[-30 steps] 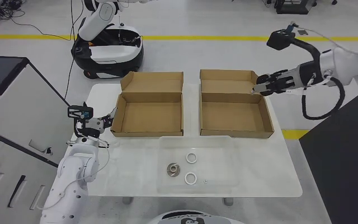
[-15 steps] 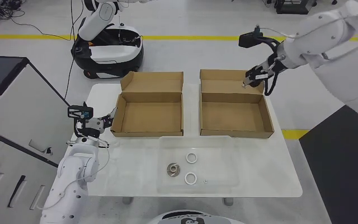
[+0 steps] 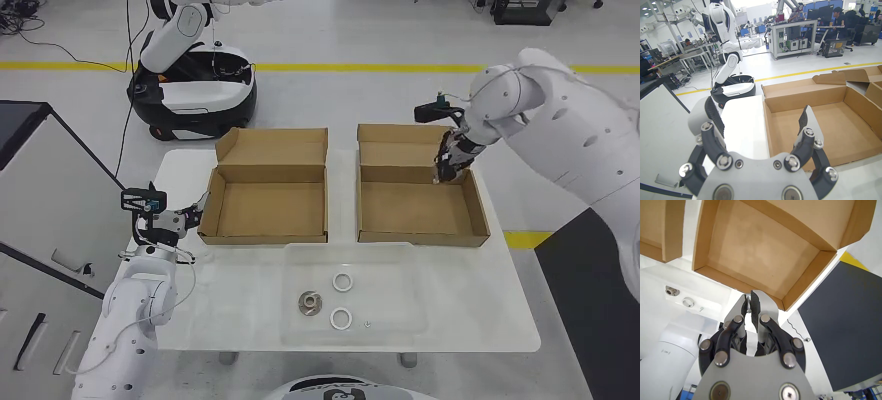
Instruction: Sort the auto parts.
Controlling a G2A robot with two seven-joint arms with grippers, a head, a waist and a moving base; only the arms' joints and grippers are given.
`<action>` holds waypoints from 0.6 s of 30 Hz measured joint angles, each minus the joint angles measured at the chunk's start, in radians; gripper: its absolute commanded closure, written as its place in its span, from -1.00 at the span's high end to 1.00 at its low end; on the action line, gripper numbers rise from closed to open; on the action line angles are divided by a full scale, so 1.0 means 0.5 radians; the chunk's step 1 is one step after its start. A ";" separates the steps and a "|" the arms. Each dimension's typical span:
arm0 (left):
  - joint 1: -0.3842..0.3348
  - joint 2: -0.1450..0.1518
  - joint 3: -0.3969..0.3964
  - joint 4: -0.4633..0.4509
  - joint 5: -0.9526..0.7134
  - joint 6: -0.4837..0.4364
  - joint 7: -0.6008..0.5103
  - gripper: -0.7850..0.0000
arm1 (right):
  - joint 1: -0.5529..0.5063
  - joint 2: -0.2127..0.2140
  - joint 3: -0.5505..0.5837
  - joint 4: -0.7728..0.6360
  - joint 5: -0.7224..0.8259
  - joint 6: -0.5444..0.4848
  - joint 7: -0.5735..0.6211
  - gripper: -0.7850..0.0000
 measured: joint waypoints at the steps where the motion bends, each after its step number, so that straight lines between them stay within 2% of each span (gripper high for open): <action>1: 0.000 0.000 0.000 0.000 0.000 0.000 0.000 1.00 | -0.008 -0.013 -0.009 0.032 -0.010 0.001 -0.012 -1.00; 9: 0.000 0.000 0.000 0.000 0.000 0.000 0.000 1.00 | -0.104 -0.111 -0.048 0.298 -0.034 0.022 -0.135 -1.00; 18: 0.000 0.000 0.000 0.000 0.000 0.000 0.000 1.00 | -0.206 -0.186 -0.071 0.513 -0.059 -0.008 -0.167 -1.00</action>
